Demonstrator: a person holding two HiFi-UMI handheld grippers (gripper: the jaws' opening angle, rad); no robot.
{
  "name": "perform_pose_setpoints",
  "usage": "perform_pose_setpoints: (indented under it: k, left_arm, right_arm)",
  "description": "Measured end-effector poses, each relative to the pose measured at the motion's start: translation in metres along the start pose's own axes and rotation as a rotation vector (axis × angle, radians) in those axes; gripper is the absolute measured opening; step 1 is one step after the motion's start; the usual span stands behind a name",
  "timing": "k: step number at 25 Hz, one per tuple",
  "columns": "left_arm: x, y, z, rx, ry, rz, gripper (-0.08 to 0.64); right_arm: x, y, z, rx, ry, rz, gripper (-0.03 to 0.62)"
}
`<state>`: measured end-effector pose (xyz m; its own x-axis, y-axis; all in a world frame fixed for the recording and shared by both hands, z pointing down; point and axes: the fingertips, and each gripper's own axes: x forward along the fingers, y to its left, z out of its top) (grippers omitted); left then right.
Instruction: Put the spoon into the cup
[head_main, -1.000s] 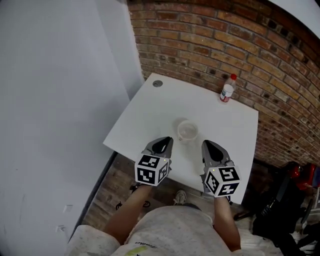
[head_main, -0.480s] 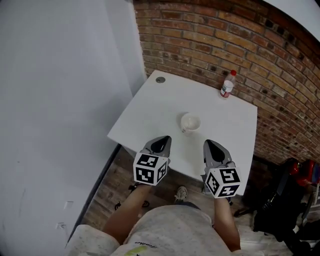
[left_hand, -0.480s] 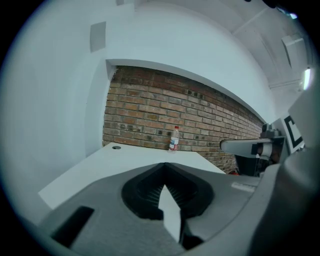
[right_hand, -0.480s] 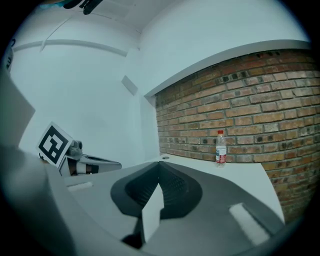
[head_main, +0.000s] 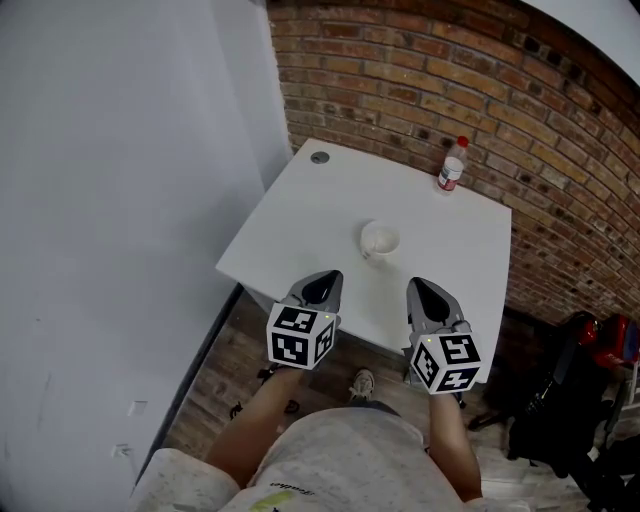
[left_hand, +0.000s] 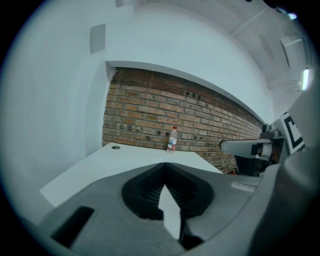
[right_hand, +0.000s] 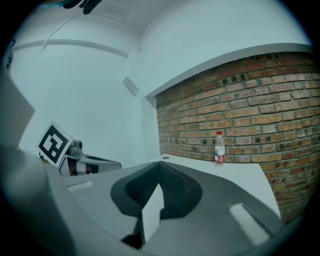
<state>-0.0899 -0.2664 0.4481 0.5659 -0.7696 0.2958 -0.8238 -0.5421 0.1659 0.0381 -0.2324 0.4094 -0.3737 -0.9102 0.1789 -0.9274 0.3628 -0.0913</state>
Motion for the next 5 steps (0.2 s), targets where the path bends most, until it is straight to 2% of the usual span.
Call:
perform_pose_setpoints:
  k: [5]
  left_arm:
    - [-0.0031, -0.0044, -0.0039, 0.0, 0.001, -0.003, -0.005]
  right_arm:
    - [-0.0048, 0.0008, -0.0027, -0.002, -0.001, 0.001, 0.011]
